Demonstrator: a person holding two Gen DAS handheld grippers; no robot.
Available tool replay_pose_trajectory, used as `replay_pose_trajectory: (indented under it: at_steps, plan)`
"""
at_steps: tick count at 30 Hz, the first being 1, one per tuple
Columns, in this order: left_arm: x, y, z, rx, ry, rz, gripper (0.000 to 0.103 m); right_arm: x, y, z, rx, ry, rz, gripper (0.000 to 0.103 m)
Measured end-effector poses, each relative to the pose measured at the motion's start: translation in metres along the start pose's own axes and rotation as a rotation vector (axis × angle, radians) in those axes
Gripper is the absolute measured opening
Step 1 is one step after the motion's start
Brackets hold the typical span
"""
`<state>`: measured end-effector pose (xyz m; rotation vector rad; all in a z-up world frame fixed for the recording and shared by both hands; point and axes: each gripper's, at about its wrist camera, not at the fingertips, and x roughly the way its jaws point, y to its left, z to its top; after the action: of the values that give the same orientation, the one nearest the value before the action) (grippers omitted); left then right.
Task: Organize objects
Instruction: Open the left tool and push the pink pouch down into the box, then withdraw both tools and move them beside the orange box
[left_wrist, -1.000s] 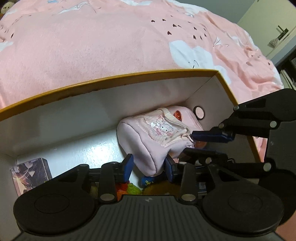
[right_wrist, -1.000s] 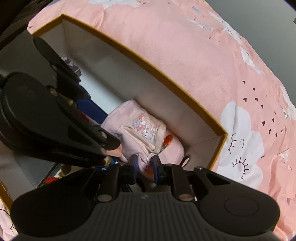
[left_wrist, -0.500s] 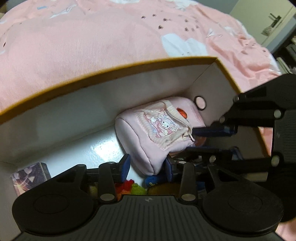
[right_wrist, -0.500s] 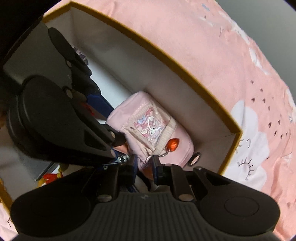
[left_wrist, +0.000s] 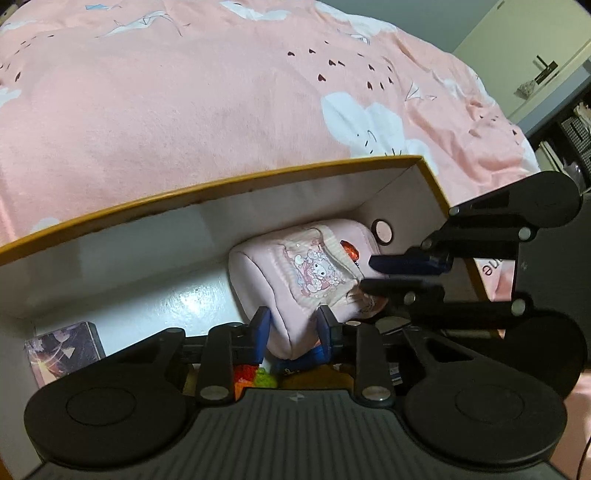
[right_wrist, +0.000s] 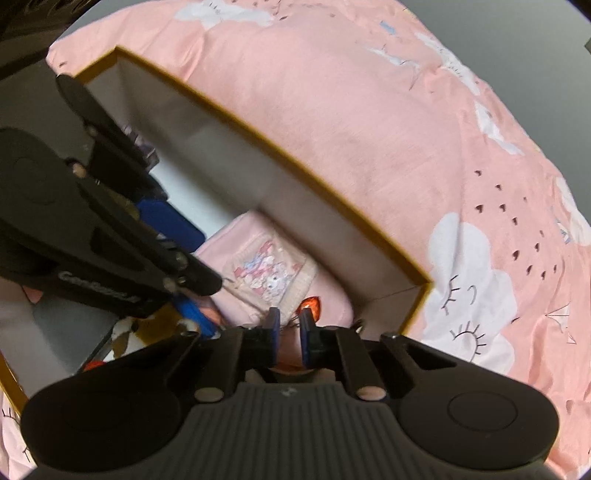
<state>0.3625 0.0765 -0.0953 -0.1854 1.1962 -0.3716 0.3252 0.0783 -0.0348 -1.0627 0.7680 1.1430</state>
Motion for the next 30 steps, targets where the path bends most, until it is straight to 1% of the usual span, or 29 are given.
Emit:
replay_pose_trajectory:
  at_steps: [5,9,12,15,18,20,23,25,26,27,28,30]
  plan:
    - [0.018,-0.001,-0.004,0.03,0.028,0.026,0.026,0.014,0.009,-0.002,-0.05,0.035,-0.006,0.01]
    - [0.027,0.0,-0.004,0.018,0.024,0.029,0.026,0.025,0.011,-0.003,-0.051,0.065,0.004,0.009]
    - [0.024,0.001,-0.006,0.016,0.017,0.027,0.026,0.029,0.012,-0.005,-0.049,0.075,-0.006,0.01]
    - [0.019,0.0,-0.008,0.012,0.003,0.03,0.029,0.025,0.013,-0.006,-0.049,0.068,-0.005,0.009]
    - [0.009,-0.006,-0.012,0.041,-0.023,0.051,0.031,0.013,0.012,-0.007,-0.034,0.051,-0.006,0.01]
    - [-0.002,-0.011,-0.016,0.057,-0.054,0.065,0.031,0.001,0.011,-0.008,-0.011,0.029,-0.013,0.01]
    - [-0.029,-0.019,-0.024,0.069,-0.119,0.058,0.031,-0.022,0.008,-0.012,0.035,-0.022,-0.02,0.01]
    - [-0.05,-0.028,-0.034,0.091,-0.174,0.063,0.031,-0.043,0.007,-0.019,0.077,-0.082,-0.013,0.011]
    - [-0.063,-0.033,-0.041,0.106,-0.205,0.064,0.031,-0.054,0.014,-0.024,0.093,-0.112,-0.007,0.012]
    - [-0.073,-0.039,-0.047,0.123,-0.225,0.069,0.031,-0.059,0.018,-0.011,0.105,-0.138,0.0,0.015]
    - [-0.085,-0.046,-0.056,0.146,-0.242,0.08,0.031,-0.068,0.021,-0.017,0.115,-0.165,0.001,0.019]
    - [-0.104,-0.06,-0.074,0.193,-0.268,0.109,0.031,-0.09,0.033,-0.03,0.128,-0.238,0.0,0.024]
